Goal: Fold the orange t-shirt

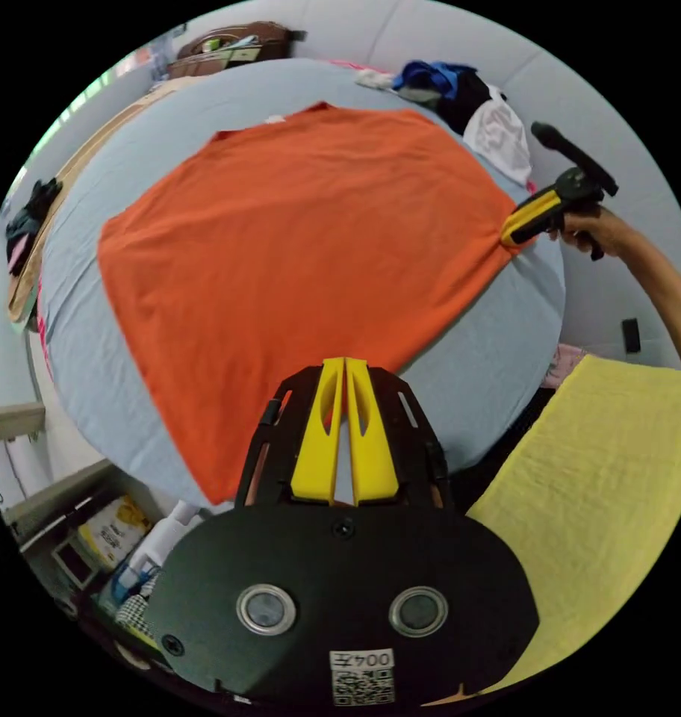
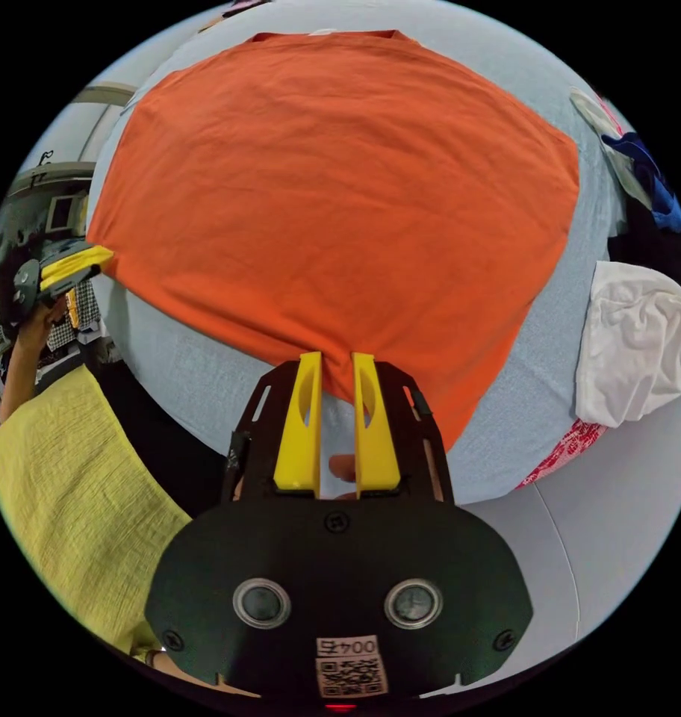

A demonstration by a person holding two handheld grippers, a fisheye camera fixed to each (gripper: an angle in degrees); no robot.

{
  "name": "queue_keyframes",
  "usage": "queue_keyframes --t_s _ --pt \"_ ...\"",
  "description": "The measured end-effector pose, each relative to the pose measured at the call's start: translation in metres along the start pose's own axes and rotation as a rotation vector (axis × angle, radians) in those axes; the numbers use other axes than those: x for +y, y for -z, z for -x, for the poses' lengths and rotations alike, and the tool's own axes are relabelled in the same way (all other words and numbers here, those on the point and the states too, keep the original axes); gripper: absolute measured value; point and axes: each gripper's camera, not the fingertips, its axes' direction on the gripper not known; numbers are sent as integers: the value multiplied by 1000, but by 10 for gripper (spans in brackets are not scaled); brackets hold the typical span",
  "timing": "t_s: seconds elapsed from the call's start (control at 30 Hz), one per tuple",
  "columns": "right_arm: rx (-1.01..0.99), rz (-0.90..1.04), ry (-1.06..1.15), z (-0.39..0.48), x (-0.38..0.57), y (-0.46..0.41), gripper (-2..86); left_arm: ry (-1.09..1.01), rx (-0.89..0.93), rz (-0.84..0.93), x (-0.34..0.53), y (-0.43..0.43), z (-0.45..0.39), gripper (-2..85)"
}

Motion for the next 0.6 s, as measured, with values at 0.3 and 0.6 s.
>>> queue_keyframes --t_s 0.3,0.6 --pt "-121 -294 -99 -60 99 -13 61 -15 -33 112 -67 -39 -22 4" --pt "-353 -592 -136 -179 252 -27 61 -97 -325 177 -117 -74 -80 4"
